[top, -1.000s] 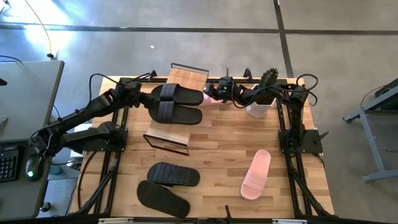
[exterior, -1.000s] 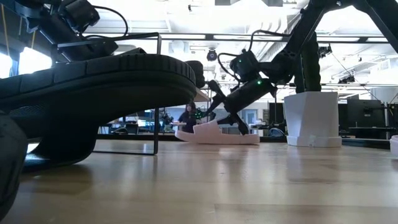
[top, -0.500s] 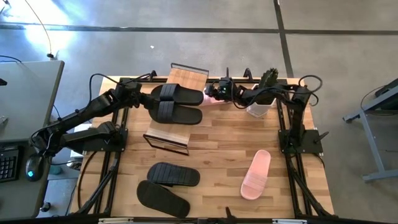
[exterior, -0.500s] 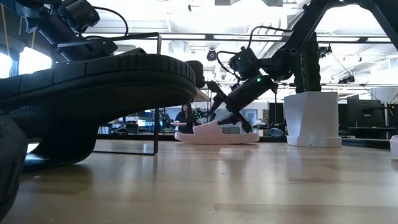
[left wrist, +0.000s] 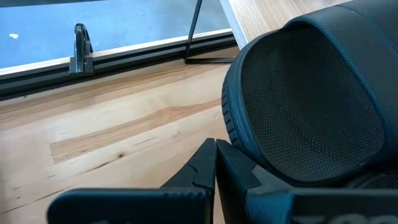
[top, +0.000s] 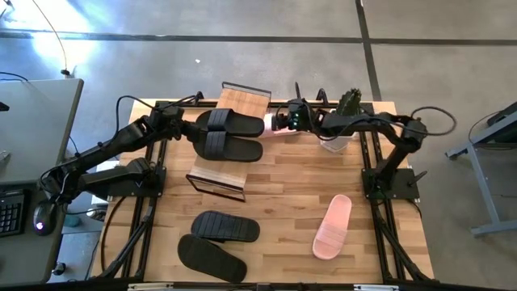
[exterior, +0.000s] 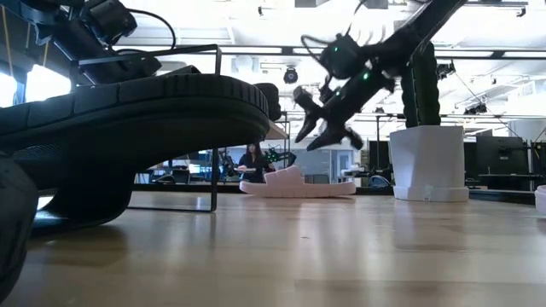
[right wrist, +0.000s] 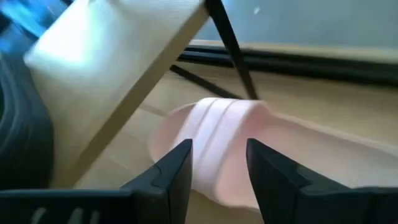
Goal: Pick and place slides into the shelf
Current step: Put the pink slides under the shelf
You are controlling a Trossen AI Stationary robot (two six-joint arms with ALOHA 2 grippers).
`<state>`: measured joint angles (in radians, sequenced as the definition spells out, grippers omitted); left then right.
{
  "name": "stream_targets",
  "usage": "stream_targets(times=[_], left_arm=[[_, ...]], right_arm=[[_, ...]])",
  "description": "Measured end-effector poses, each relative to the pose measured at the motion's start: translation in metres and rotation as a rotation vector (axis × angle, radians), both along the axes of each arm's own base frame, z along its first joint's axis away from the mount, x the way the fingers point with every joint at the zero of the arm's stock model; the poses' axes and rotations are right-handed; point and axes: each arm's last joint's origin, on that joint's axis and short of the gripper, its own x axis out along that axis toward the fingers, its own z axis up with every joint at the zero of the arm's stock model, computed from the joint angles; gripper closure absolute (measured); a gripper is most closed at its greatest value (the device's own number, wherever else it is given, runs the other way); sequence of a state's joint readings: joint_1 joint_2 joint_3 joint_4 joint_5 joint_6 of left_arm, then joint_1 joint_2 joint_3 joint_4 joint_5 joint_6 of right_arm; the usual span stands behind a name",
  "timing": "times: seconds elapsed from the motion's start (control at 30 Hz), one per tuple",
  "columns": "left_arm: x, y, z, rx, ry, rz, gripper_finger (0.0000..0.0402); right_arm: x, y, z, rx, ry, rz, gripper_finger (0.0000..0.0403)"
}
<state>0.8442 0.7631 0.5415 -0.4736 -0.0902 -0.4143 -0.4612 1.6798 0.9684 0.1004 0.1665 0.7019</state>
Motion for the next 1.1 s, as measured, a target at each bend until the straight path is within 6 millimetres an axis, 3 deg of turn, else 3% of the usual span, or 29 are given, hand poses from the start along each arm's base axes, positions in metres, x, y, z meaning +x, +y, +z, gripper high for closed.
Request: stream_targets(times=[0.23,0.43,0.6,0.87,1.1], left_arm=[[0.000,0.000,0.000,0.001,0.001,-0.001,0.0401],[0.000,0.000,0.000,0.000,0.001,-0.002,0.0401],[0.000,0.000,0.000,-0.002,0.000,-0.005,0.0401],[0.000,-0.001,-0.001,-0.004,0.009,-0.010,0.0401],[0.000,-0.001,-0.001,-0.004,0.009,-0.010,0.0401]], right_arm=[[-0.006,0.040,0.011,-0.368,0.431,0.059,0.0317],[0.002,0.072,-0.003,-0.575,0.708,0.108,0.0393],[-0.009,0.064,-0.014,-0.498,0.771,-0.011,0.0399],[-0.017,0.040,-0.027,-0.299,0.719,-0.026,0.0403],[-0.015,0.030,-0.034,-0.308,0.735,-0.042,0.0403]])
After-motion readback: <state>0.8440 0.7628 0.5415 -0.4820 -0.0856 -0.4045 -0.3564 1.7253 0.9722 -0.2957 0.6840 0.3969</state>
